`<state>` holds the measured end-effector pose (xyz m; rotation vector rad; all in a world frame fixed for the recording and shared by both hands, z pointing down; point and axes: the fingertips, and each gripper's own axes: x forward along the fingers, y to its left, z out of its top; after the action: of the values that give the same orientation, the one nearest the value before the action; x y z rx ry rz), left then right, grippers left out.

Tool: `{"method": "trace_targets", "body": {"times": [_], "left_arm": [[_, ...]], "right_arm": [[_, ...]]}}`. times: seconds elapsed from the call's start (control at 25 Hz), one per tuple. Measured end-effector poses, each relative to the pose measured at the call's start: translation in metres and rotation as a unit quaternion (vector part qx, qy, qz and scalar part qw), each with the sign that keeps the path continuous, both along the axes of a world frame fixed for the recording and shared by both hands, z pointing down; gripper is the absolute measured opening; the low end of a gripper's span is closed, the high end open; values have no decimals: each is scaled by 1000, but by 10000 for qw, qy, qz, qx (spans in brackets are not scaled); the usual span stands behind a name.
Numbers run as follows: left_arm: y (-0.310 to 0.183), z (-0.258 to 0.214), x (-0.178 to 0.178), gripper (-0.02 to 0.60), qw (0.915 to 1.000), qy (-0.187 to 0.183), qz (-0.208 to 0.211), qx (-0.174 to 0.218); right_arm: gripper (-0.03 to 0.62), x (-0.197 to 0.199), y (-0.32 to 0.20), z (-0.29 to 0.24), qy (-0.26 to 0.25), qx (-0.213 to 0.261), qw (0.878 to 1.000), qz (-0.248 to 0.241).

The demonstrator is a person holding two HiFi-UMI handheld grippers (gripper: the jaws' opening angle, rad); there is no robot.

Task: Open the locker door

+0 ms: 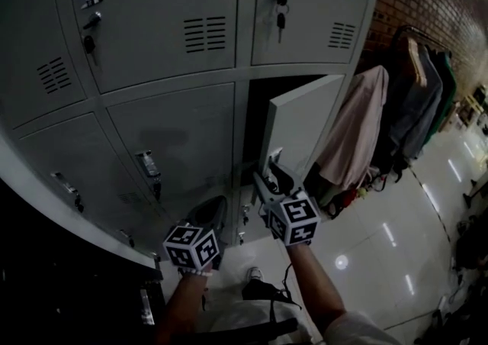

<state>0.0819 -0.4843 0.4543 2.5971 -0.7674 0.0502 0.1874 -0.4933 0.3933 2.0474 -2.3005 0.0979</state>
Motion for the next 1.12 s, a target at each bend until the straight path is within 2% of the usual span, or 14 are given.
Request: {"method": "trace_targets", "body": {"times": [0.4,0.68,1.12], "left_arm": [[33,-5,19,-9,9994,21,355,43],[54,-6,33,-9,9983,21,582,51],[110,-4,55,-9,9942,-49,1072,8]], "right_arm": [[150,26,50,-1,276,64,9981,549],[150,43,75,0,268,10,9968,750],[142,98,134,3,238,-165,9890,1452]]}}
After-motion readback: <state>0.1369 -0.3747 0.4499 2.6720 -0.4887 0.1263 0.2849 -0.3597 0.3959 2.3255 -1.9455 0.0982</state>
